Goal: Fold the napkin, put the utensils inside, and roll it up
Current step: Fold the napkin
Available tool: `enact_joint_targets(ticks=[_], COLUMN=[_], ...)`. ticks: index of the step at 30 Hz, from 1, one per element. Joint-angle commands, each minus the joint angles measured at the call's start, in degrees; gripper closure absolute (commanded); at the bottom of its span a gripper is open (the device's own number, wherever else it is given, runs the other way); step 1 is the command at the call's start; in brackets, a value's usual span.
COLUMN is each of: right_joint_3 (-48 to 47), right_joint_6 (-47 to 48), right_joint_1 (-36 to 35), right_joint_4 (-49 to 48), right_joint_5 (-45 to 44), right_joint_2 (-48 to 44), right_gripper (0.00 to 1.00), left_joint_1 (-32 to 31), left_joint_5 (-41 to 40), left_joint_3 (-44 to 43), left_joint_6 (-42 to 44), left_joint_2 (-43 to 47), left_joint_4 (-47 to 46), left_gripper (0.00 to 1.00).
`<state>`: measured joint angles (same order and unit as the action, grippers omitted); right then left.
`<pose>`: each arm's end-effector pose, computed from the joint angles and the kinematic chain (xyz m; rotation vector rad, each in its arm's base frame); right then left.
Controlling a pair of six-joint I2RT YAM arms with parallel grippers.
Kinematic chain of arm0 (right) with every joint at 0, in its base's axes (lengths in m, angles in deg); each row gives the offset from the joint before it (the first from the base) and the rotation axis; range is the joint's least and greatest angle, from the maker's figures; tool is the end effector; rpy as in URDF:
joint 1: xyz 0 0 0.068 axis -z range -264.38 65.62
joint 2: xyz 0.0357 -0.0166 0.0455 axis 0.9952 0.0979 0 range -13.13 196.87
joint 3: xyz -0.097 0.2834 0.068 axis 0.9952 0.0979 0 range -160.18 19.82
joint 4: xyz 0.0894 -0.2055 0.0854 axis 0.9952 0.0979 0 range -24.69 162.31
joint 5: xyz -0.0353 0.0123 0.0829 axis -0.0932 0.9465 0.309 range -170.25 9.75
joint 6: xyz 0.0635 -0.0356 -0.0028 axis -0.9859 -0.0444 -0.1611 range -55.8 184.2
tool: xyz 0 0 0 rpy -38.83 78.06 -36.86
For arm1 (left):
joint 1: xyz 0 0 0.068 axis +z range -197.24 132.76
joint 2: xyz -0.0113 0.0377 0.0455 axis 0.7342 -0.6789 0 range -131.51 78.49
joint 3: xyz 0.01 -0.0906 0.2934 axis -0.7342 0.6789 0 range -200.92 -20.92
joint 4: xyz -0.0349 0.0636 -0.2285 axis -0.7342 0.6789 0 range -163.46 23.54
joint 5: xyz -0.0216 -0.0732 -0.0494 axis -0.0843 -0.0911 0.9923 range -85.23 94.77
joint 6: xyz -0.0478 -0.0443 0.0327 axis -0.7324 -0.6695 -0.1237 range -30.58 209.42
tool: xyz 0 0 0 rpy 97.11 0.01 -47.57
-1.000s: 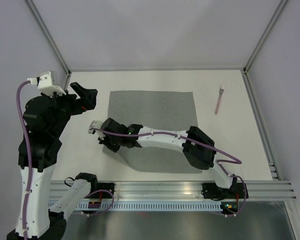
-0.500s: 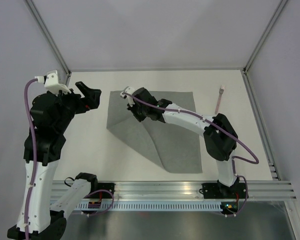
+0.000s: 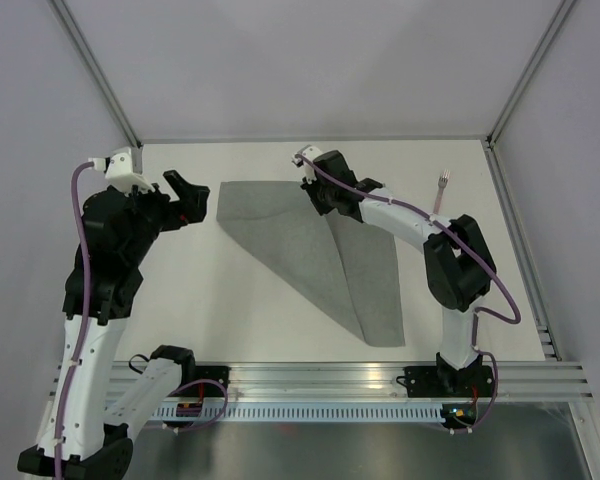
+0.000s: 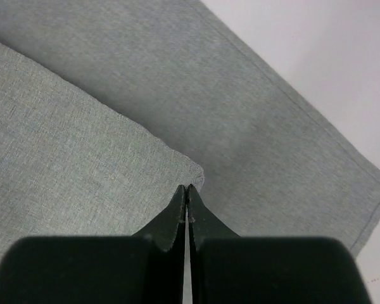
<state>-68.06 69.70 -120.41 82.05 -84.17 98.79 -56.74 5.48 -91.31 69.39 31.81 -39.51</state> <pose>0.3748 0.2676 0.2679 -0.7776 2.1524 0.2005 0.1240 -0.0215 0.4515 -0.1528 1.7587 -0.3864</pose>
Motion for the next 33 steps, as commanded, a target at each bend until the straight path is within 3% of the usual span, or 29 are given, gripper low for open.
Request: enact_joint_targets(ticks=[1, 33], right_joint_3=[-0.01, -1.95], right_joint_6=[1.18, 3.29], right_joint_1=[1.84, 16.08], right_joint_4=[-2.84, -6.80], right_joint_5=[-1.97, -3.55], right_joint_2=[-0.92, 4.01], right_gripper=[1.00, 1.00], left_joint_1=[-0.26, -0.17], left_joint_5=[1.93, 1.57], left_joint_3=[1.74, 4.56], left_joint_6=[2.81, 2.98], left_joint_2=[0.62, -0.61], left_joint_4=[-3.28, -4.51], left_gripper=[0.00, 0.00])
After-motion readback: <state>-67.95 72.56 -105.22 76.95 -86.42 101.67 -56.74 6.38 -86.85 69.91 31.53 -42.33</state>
